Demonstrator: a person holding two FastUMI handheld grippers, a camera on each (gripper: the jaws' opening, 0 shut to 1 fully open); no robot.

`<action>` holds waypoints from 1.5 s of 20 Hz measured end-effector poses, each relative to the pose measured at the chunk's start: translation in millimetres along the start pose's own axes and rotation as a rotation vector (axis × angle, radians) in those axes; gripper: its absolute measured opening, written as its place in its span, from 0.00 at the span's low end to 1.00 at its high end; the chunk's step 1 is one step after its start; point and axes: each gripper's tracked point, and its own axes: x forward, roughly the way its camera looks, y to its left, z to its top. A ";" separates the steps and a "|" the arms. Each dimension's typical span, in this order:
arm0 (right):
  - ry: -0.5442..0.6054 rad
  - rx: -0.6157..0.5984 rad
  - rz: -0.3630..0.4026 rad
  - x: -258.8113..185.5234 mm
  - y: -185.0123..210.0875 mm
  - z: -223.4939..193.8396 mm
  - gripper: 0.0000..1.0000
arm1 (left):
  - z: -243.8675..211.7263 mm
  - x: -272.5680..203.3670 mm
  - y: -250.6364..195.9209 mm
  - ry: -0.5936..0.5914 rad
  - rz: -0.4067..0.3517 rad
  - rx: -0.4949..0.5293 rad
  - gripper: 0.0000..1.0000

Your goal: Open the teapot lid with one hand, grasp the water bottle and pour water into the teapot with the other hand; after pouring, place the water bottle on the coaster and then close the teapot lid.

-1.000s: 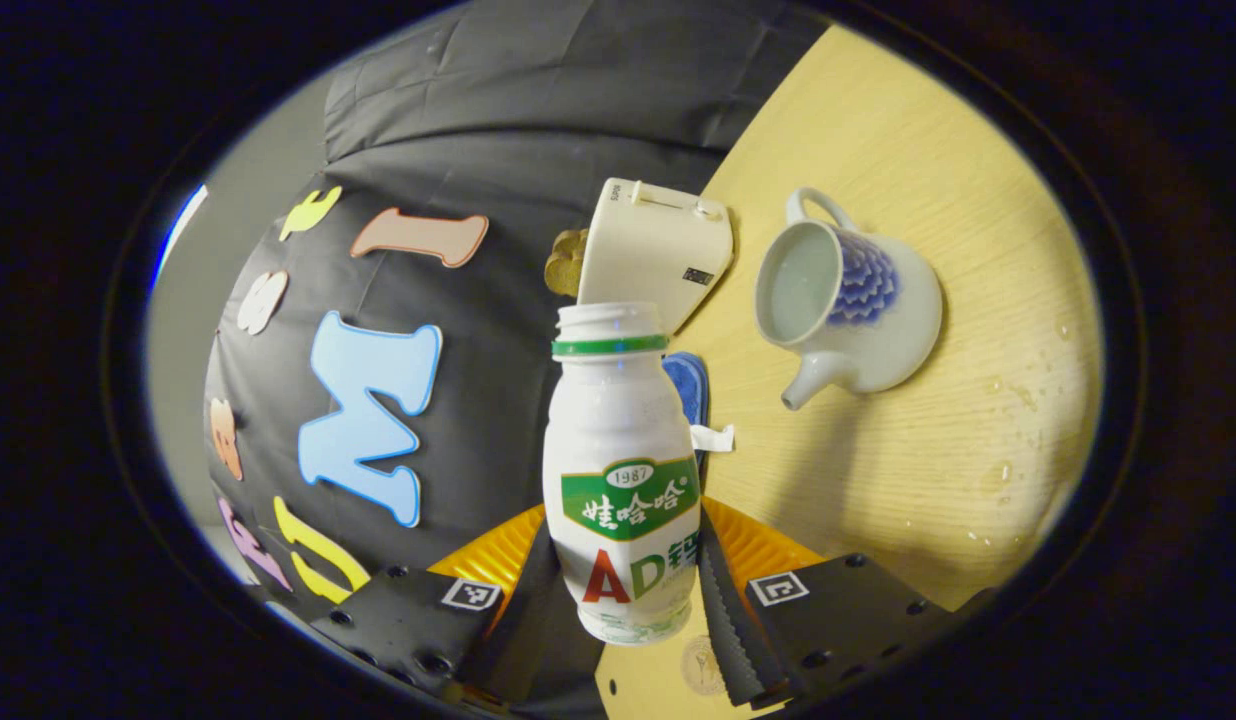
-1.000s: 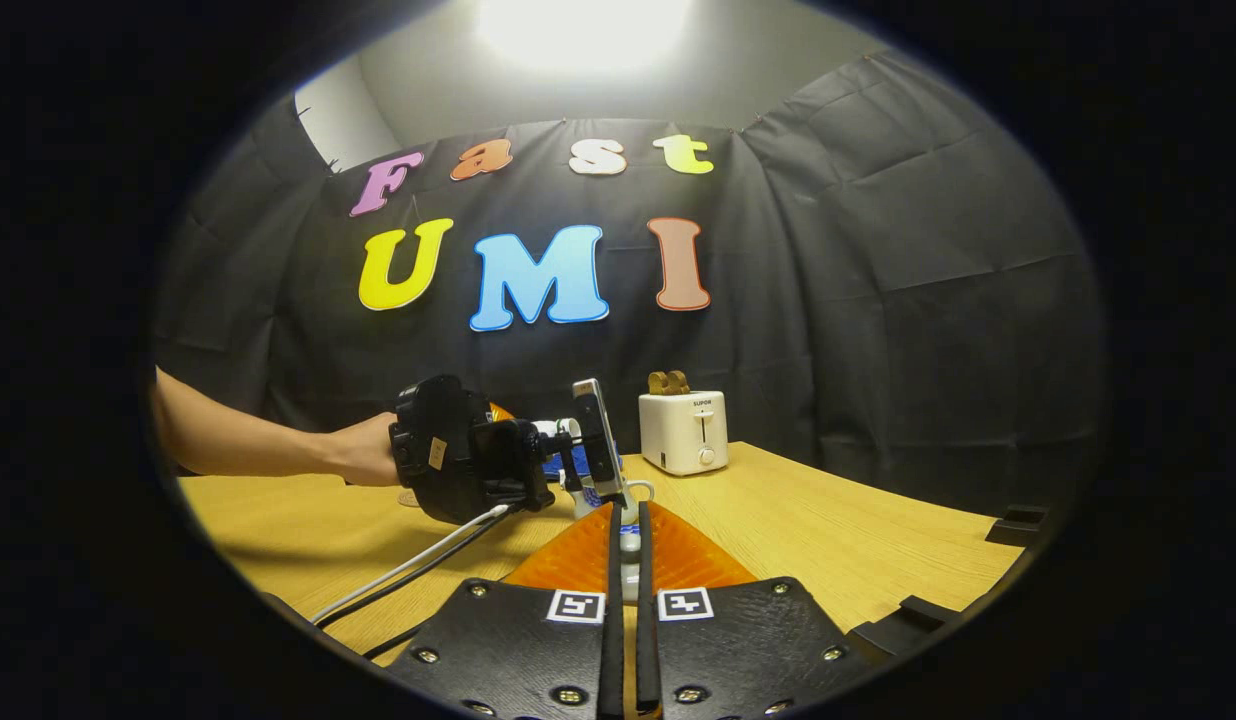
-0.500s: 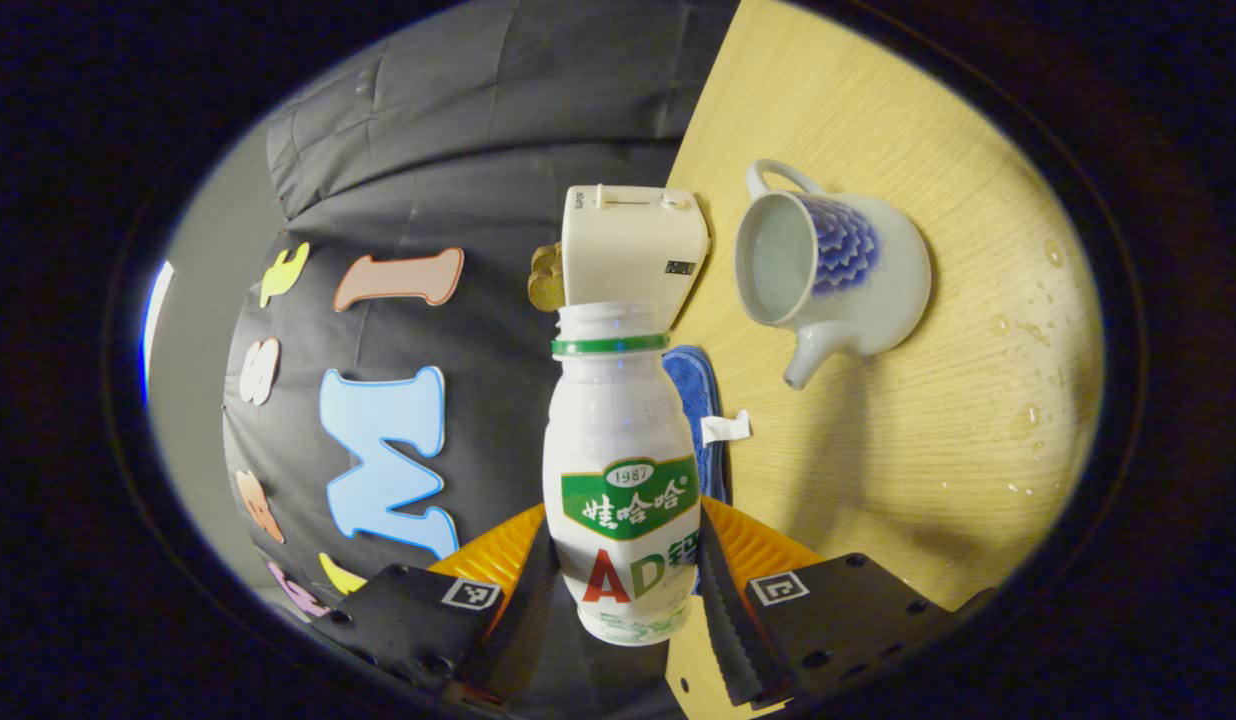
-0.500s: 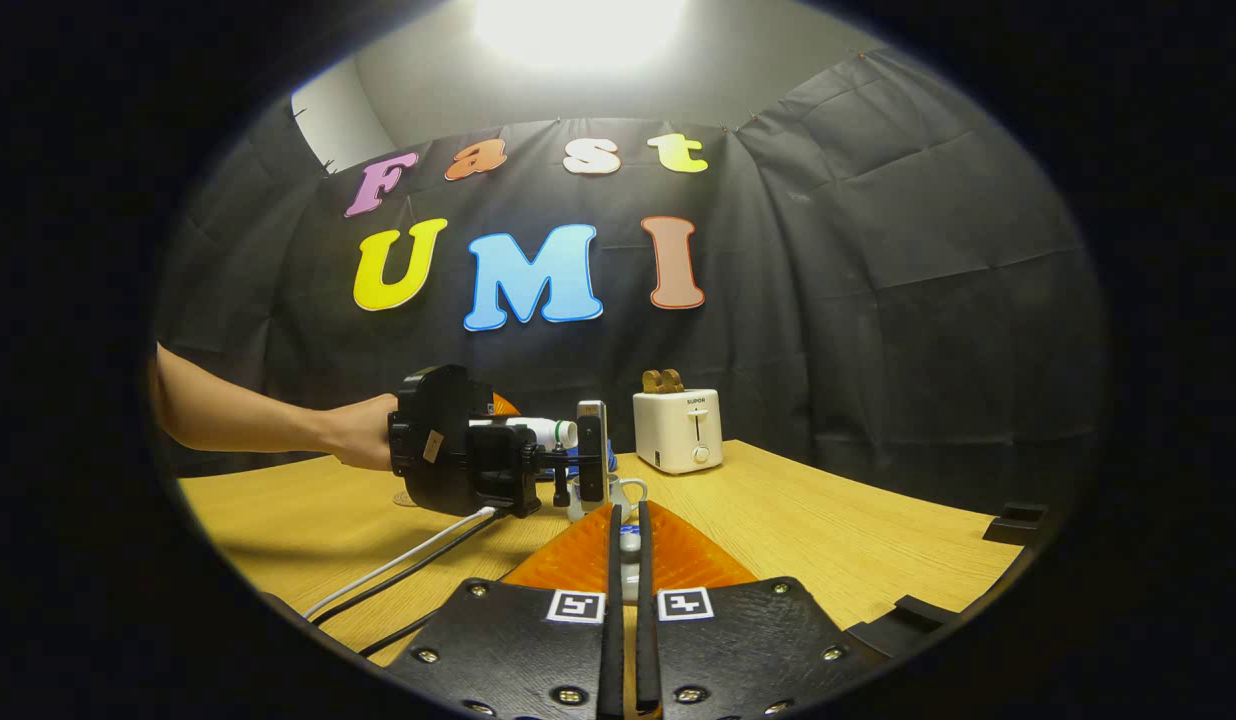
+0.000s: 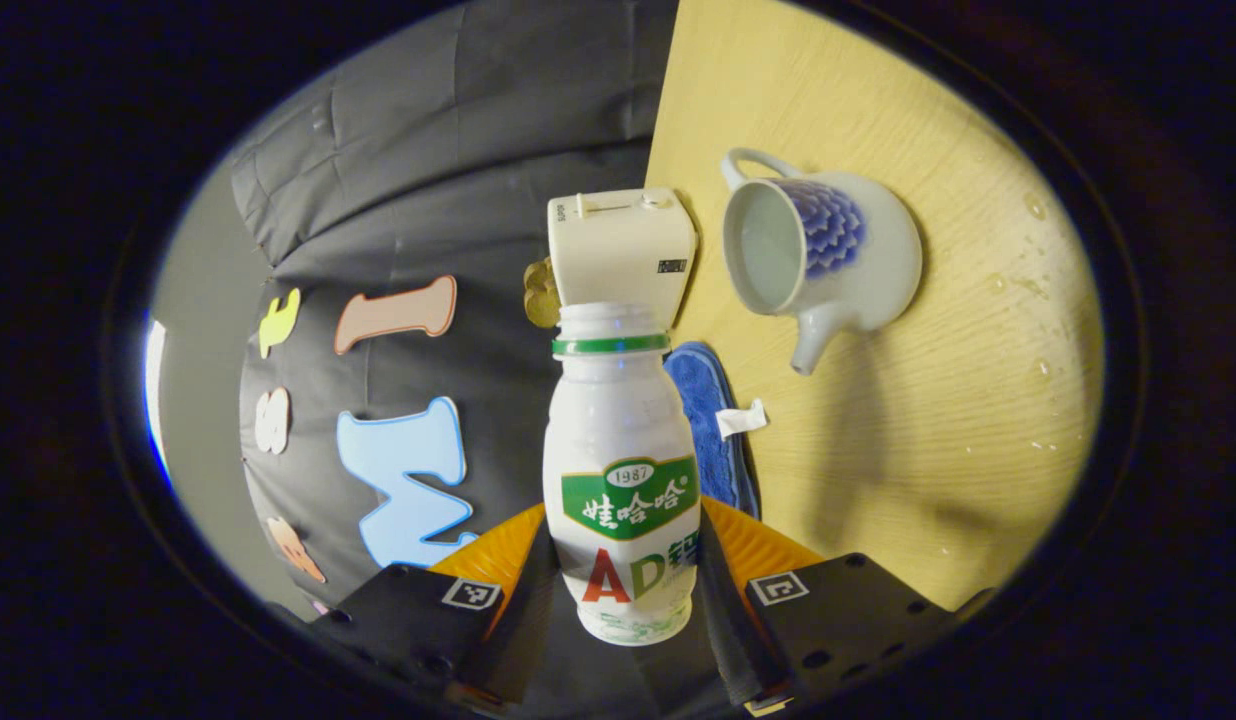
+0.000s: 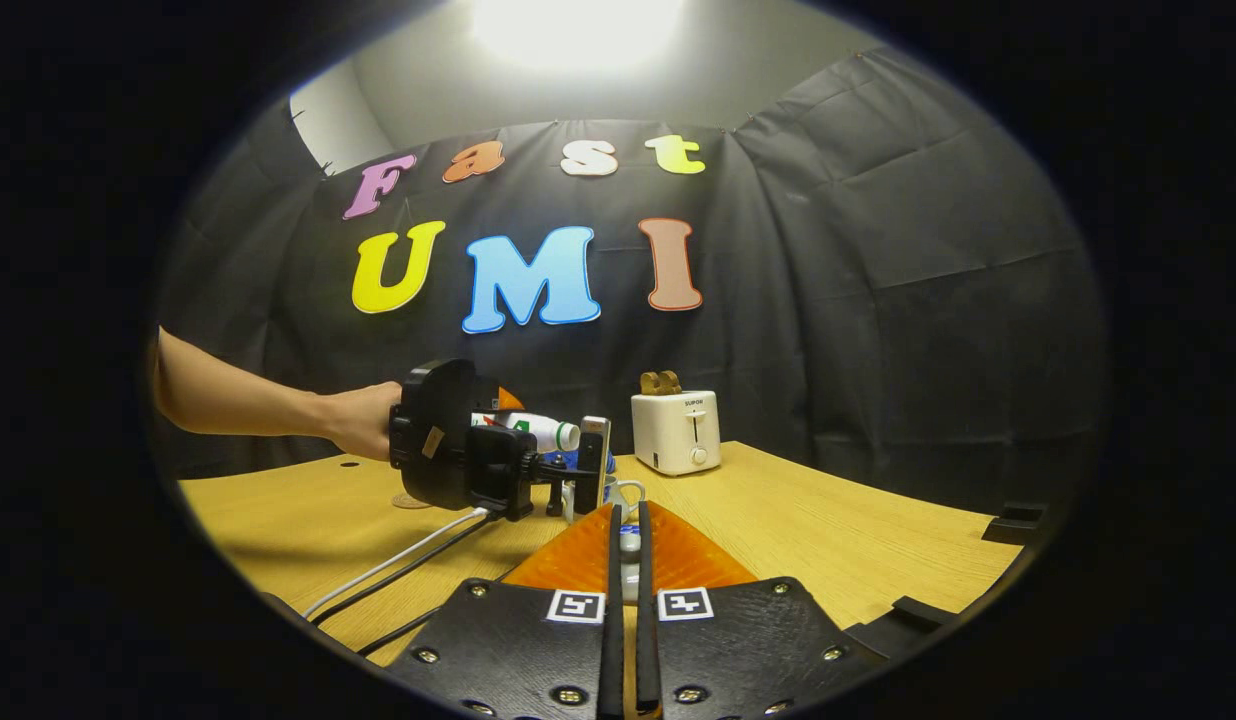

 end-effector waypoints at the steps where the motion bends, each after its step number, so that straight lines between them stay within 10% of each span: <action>1: 0.000 0.002 -0.001 0.6 -0.7 -0.4 0.05 | 0.0 -1.1 0.6 -0.001 0.001 0.010 0.70; 30: -0.012 0.009 -0.021 -3.6 -9.9 4.0 0.05 | -1.7 3.7 10.5 -0.018 0.069 0.161 0.80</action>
